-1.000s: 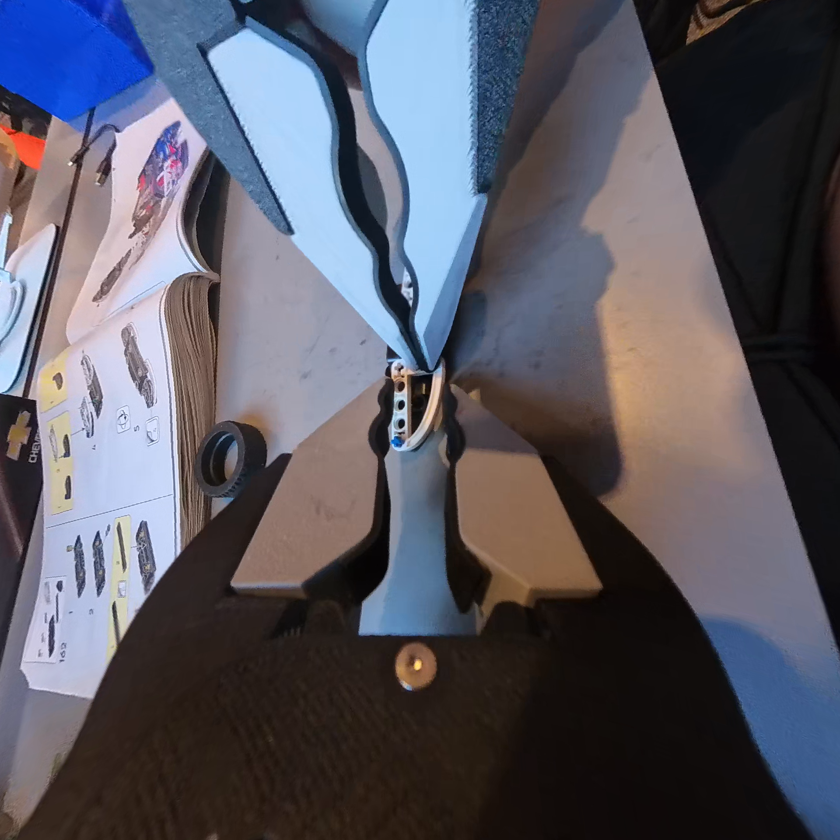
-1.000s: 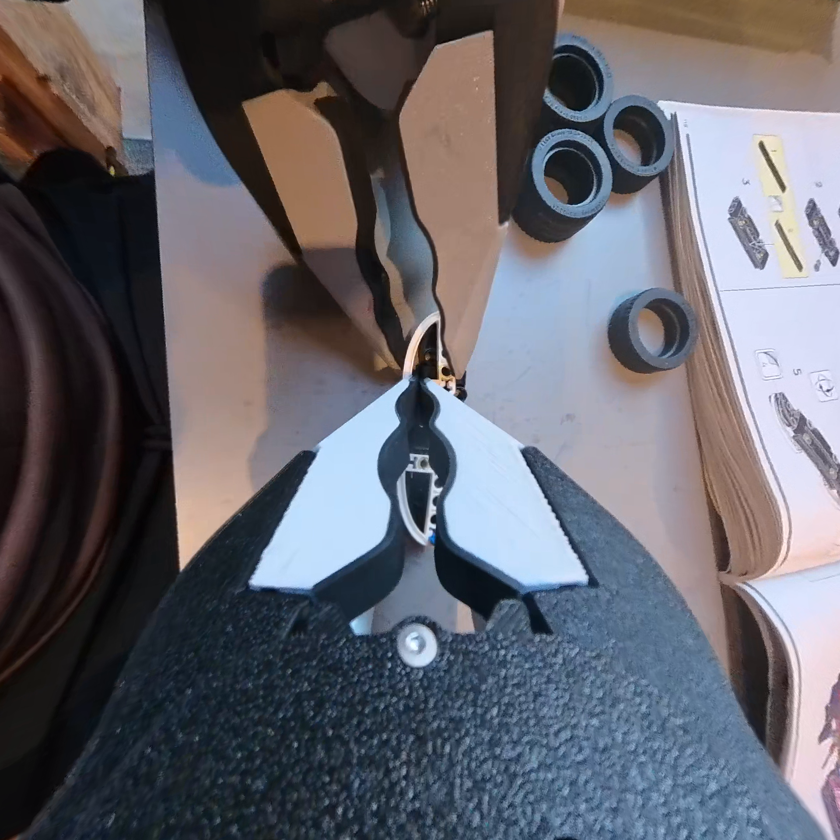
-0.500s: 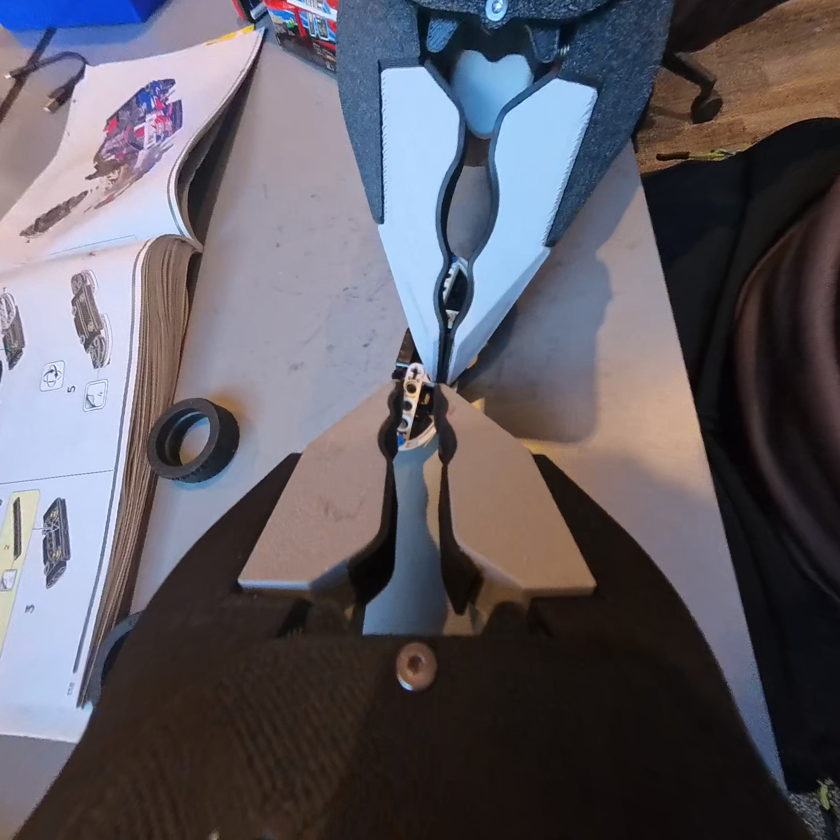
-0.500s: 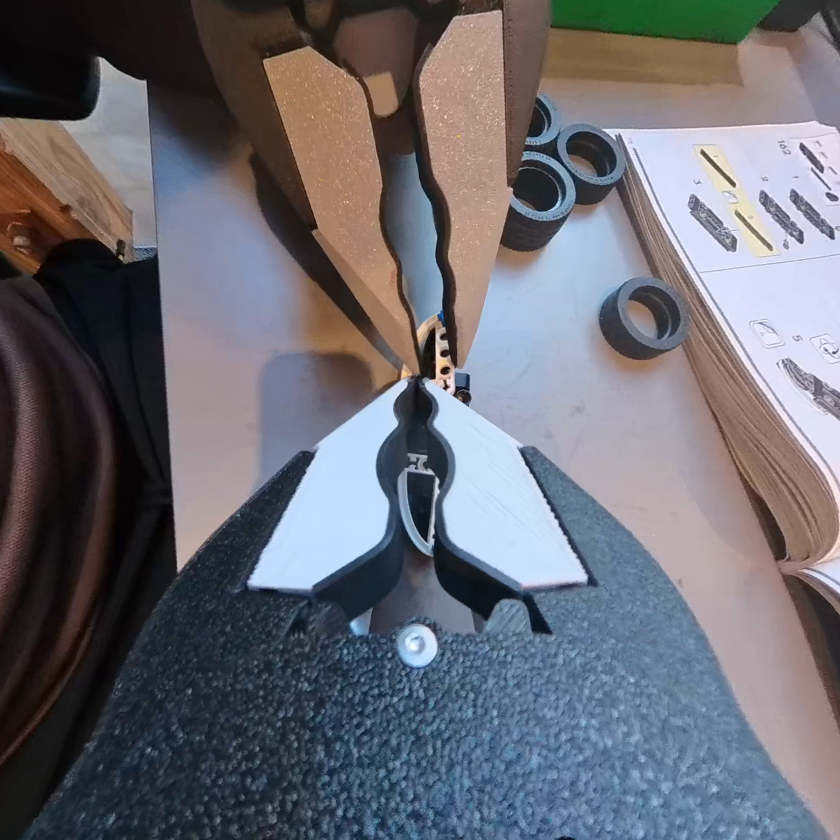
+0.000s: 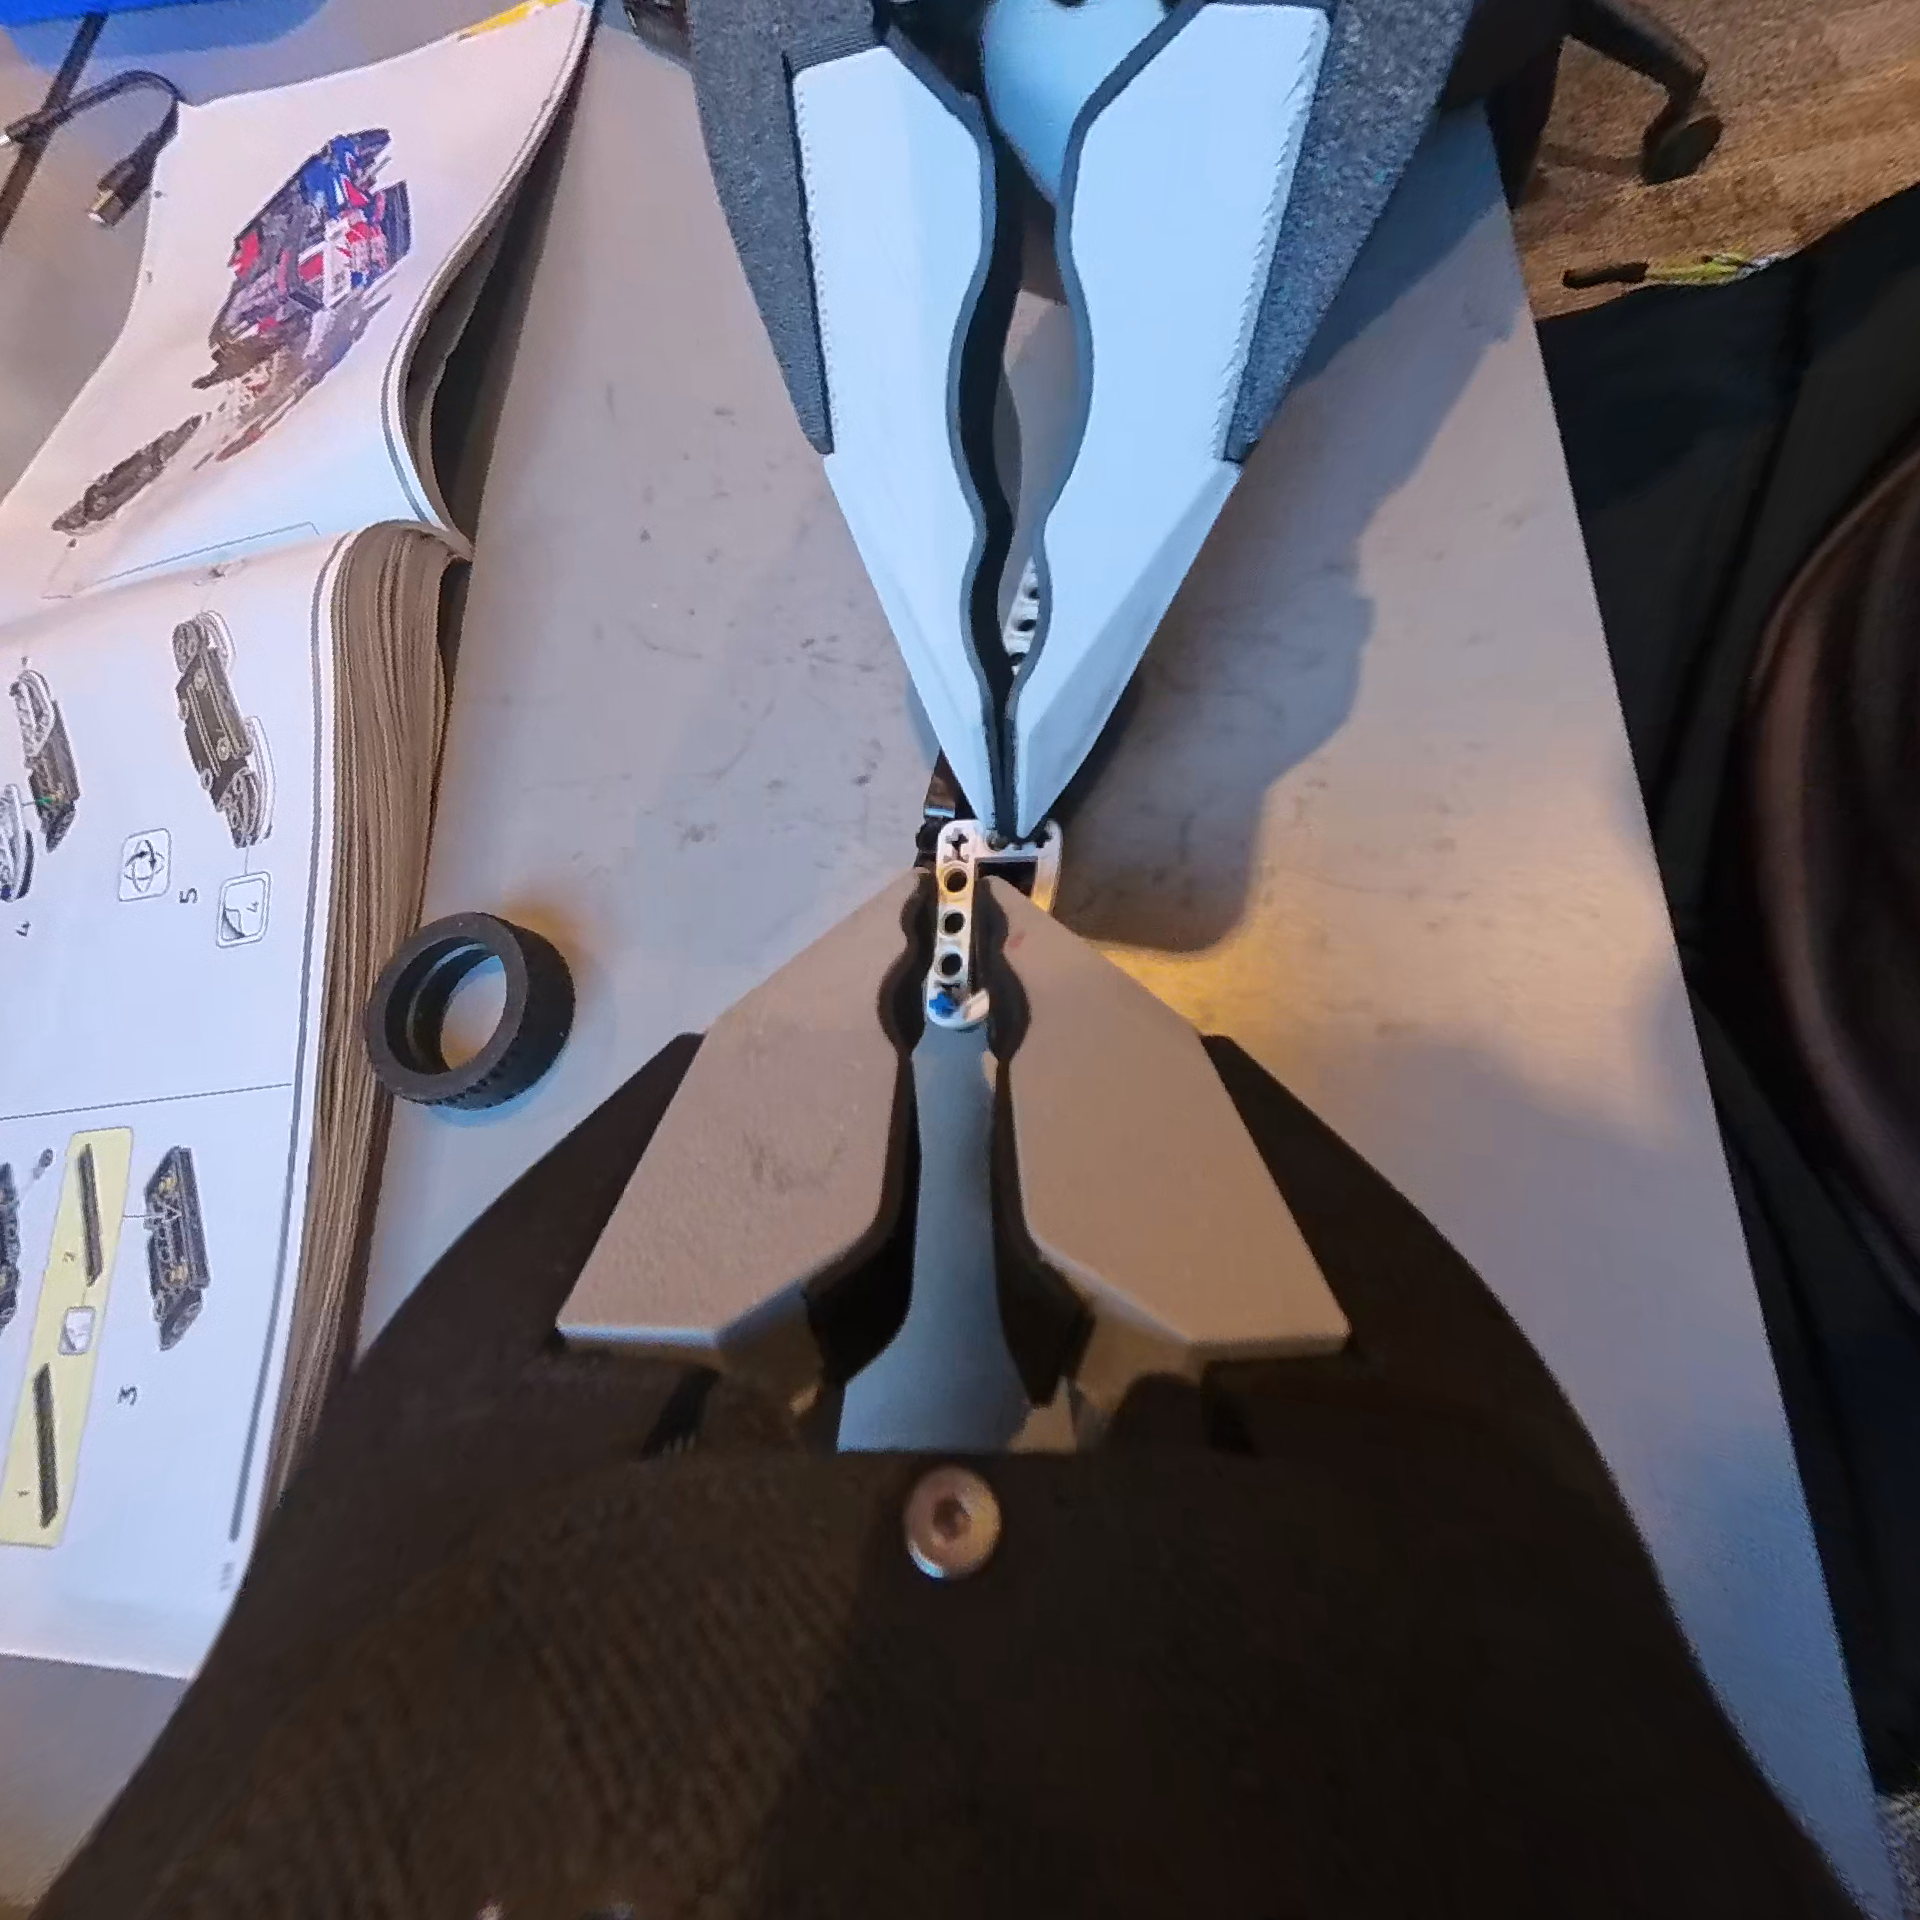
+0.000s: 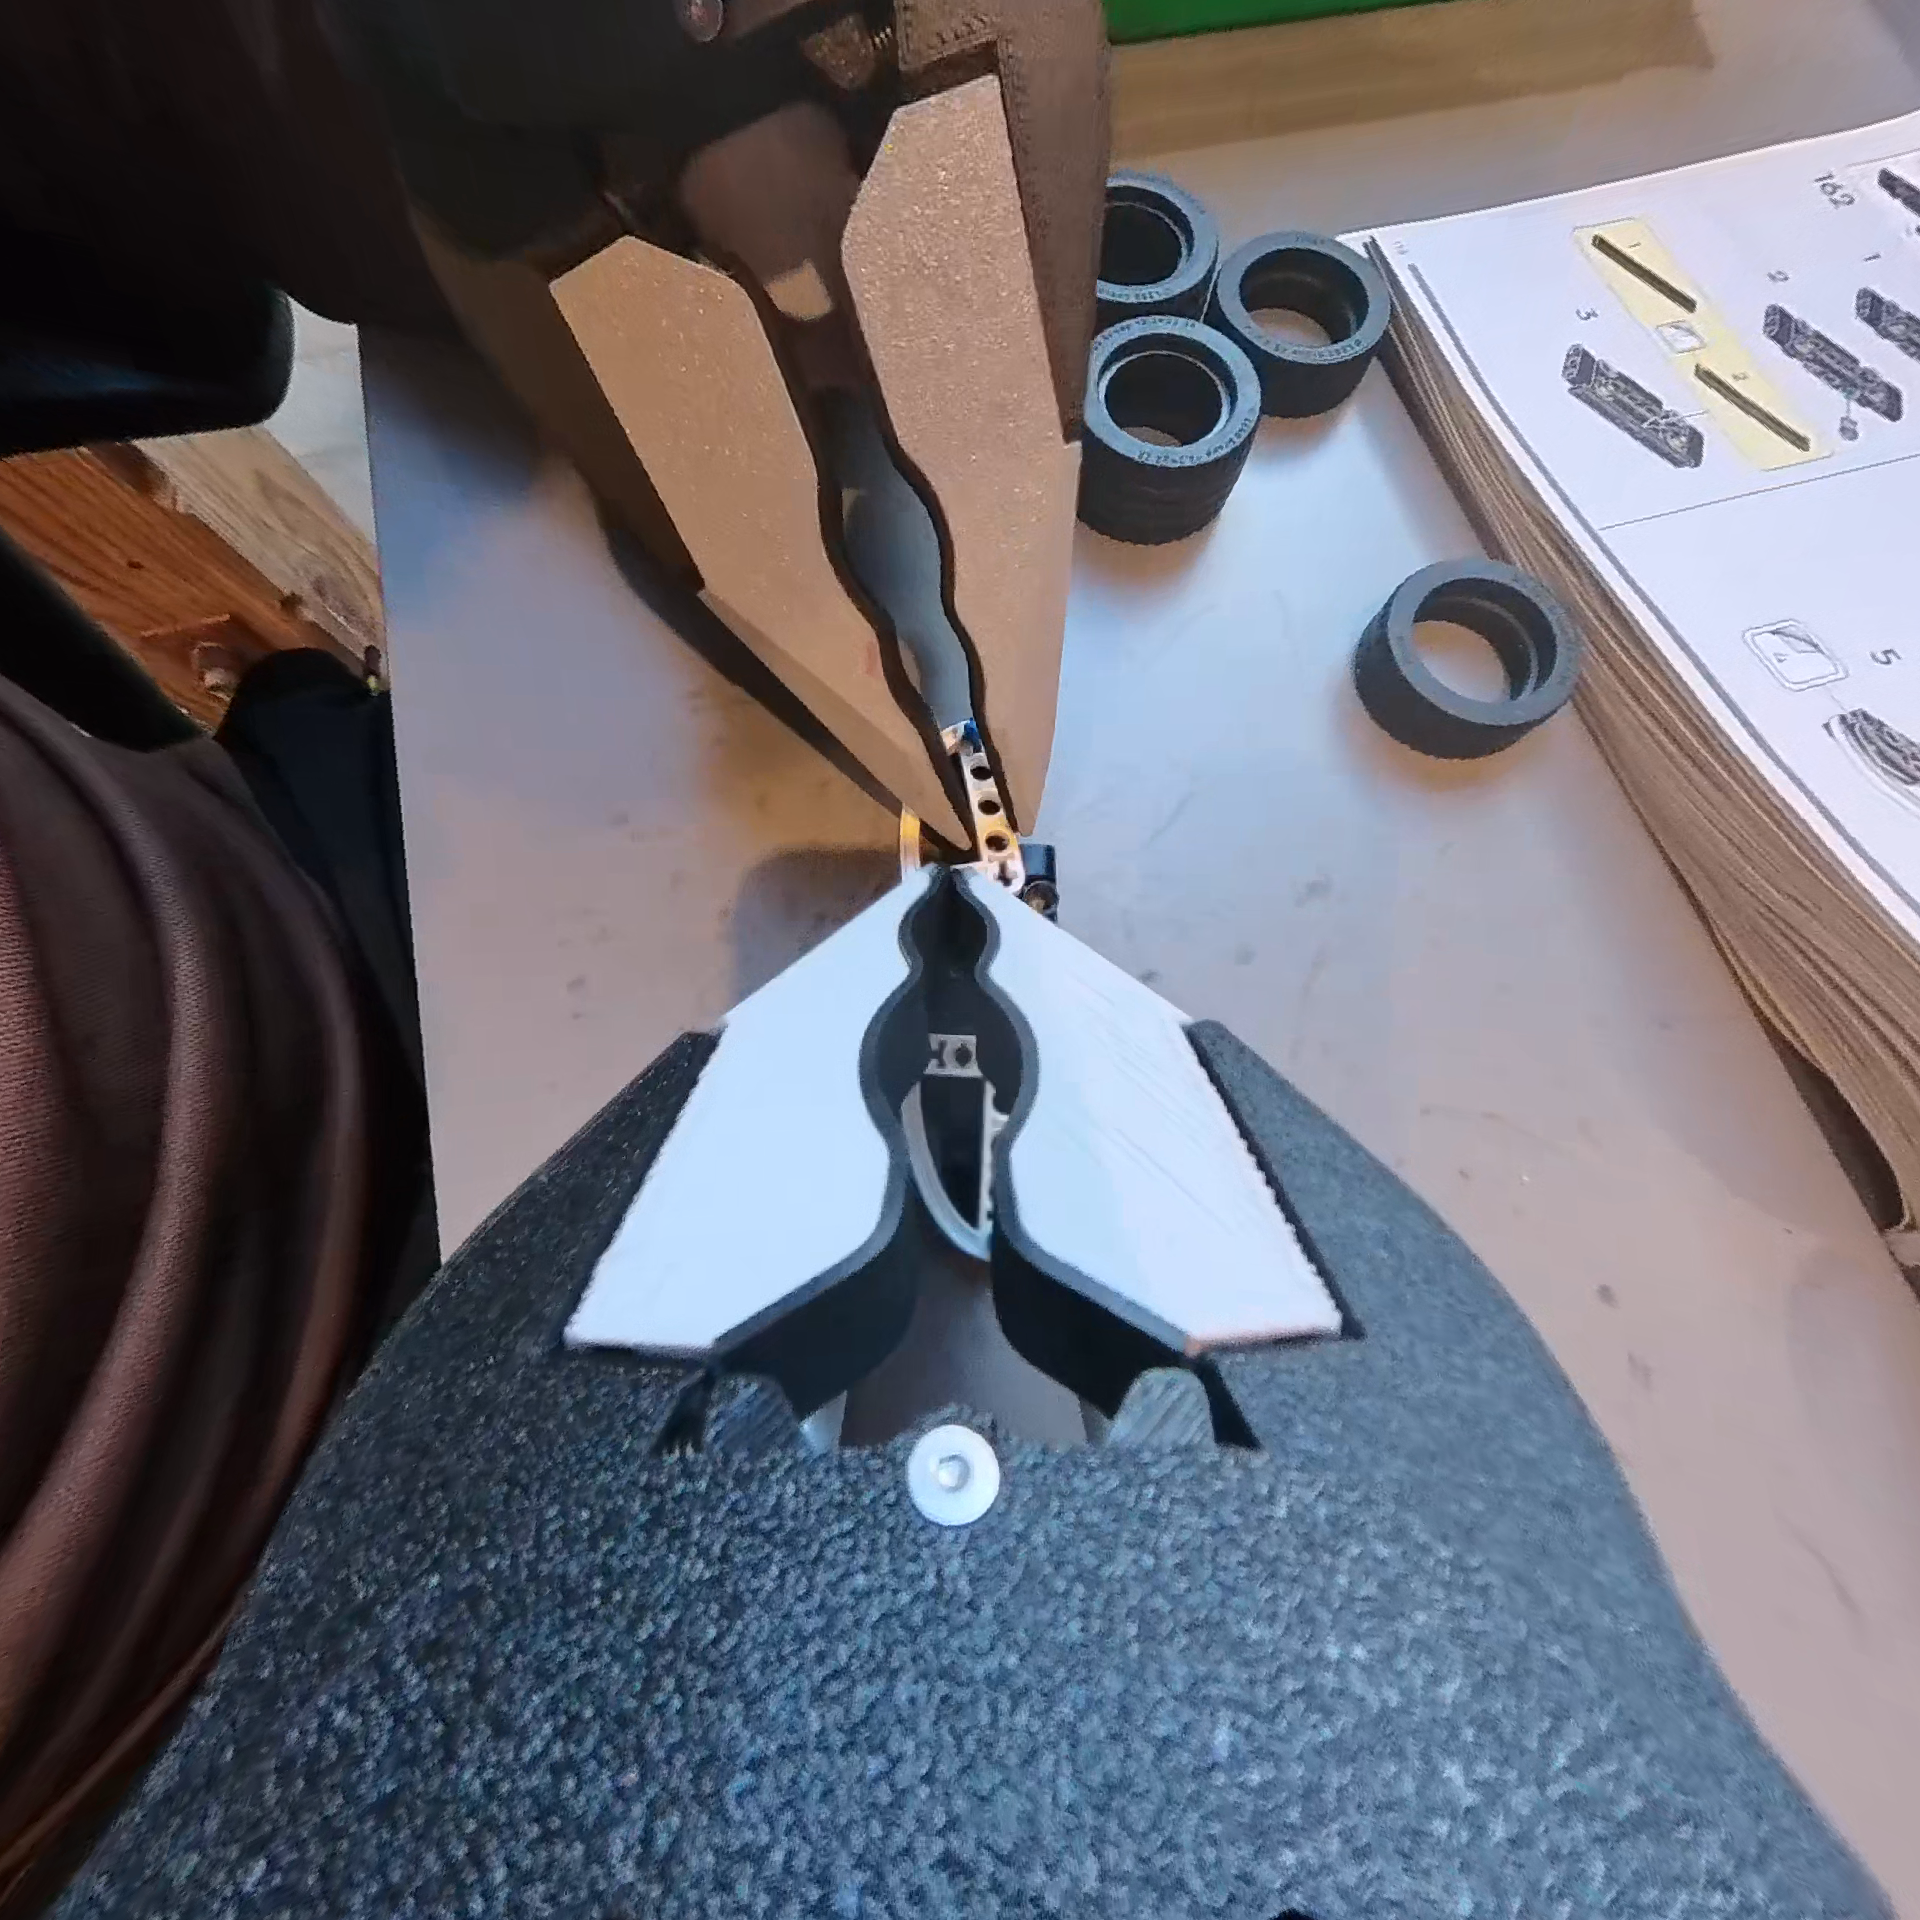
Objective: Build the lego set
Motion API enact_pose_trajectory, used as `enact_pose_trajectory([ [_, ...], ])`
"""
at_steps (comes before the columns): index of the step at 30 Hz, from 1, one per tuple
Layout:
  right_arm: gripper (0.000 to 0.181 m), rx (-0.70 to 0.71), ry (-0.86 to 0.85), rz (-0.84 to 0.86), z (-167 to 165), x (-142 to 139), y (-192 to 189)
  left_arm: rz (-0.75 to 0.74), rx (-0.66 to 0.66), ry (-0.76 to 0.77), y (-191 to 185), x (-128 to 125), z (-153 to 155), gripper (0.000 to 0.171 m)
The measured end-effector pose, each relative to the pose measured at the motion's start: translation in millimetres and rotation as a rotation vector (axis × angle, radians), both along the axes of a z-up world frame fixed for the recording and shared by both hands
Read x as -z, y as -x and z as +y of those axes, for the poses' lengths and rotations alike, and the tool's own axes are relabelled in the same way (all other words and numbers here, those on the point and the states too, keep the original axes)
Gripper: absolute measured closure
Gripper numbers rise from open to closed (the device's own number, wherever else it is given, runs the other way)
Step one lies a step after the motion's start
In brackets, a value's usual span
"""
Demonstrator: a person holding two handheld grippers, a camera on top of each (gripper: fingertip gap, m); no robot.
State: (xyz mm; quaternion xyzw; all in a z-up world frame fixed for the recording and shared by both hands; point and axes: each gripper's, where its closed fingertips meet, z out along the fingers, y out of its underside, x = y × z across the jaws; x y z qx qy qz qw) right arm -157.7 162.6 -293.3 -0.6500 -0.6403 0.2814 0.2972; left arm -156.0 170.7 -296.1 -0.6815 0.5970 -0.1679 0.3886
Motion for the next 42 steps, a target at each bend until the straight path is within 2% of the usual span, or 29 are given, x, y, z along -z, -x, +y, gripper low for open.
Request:
enact_pose_trajectory([
  [3,0.181,0.008,0.006,0.007,0.3,0.6,-0.9,0.051,0.030,-0.047,-0.6,0.2,0.3,0.168],
  [8,0.181,0.036,-0.079,-0.031,-0.3,4.4,1.7,0.213,0.158,-0.189,-2.9,-0.4,4.3,0.168],
  [12,0.181,0.099,0.113,0.026,0.1,3.9,0.6,0.305,0.268,-0.267,-3.9,1.4,5.6,0.168],
  [15,0.181,0.119,0.225,0.054,1.0,3.0,0.7,0.324,0.317,-0.263,-4.6,2.6,6.4,0.168],
  [19,0.181,0.184,0.357,0.088,12.0,-2.6,-7.5,0.303,0.281,-0.282,-9.3,1.8,12.6,0.168],
  [21,0.181,0.228,0.396,0.157,23.1,-15.8,-16.8,0.302,0.272,-0.306,-9.5,1.6,13.8,0.168],
  [24,0.180,0.295,0.371,0.120,36.0,-17.3,-30.6,0.300,0.257,-0.328,-10.8,1.3,16.0,0.168],
  [27,0.158,0.292,0.388,0.010,30.0,-4.2,-29.1,0.327,0.271,-0.387,-12.0,1.3,17.3,0.171],
  [28,0.156,0.282,0.403,-0.007,28.0,-0.6,-26.4,0.342,0.277,-0.415,-12.4,1.4,18.3,0.171],
  [31,0.155,0.281,0.456,-0.016,27.4,4.5,-20.1,0.382,0.300,-0.485,-13.5,1.5,19.3,0.171],
  [42,0.163,0.273,0.620,-0.027,28.6,7.5,-17.2,0.408,0.326,-0.515,-11.5,1.9,21.0,0.171],
])
